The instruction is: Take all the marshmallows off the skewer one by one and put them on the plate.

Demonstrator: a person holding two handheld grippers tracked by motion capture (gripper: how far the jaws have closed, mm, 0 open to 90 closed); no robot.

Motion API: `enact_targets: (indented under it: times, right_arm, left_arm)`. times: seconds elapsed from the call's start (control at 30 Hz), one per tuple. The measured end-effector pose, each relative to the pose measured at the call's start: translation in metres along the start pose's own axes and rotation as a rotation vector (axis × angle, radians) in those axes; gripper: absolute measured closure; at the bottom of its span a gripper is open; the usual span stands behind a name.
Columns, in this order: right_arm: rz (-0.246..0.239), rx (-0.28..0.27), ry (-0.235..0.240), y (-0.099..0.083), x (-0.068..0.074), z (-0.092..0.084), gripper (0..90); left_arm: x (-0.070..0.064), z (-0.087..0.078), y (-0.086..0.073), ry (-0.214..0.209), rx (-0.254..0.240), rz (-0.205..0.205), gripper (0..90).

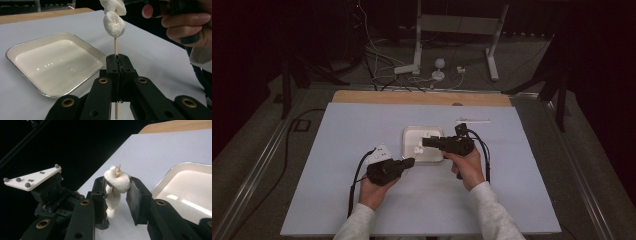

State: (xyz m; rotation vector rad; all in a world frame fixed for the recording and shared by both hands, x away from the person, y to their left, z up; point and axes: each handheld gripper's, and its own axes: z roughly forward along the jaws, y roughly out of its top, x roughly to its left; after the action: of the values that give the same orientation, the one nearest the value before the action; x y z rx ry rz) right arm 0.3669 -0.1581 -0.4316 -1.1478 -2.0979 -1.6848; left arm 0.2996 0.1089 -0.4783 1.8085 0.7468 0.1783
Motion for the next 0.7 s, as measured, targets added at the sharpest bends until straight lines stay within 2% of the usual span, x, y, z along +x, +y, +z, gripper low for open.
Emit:
enact_targets:
  times: [0.13,0.3,0.57,0.7]
  right_arm:
    - [-0.013,0.001,-0.01,0.0,0.001,0.002,66.9]
    - [-0.047,0.023,-0.027,0.001,0.006,0.003,73.9]
    - [-0.077,-0.014,-0.075,0.005,0.013,-0.002,77.9]
    - [-0.08,-0.041,-0.093,0.004,0.015,-0.004,78.4]
  left_arm:
    - [-0.001,0.001,0.0,0.004,0.014,0.021,90.0]
    - [-0.001,0.002,-0.001,0.002,0.025,0.034,90.0]
    - [-0.001,0.002,-0.002,0.019,0.031,0.063,90.0]
    - [-0.001,0.002,-0.003,0.037,0.055,0.088,90.0]
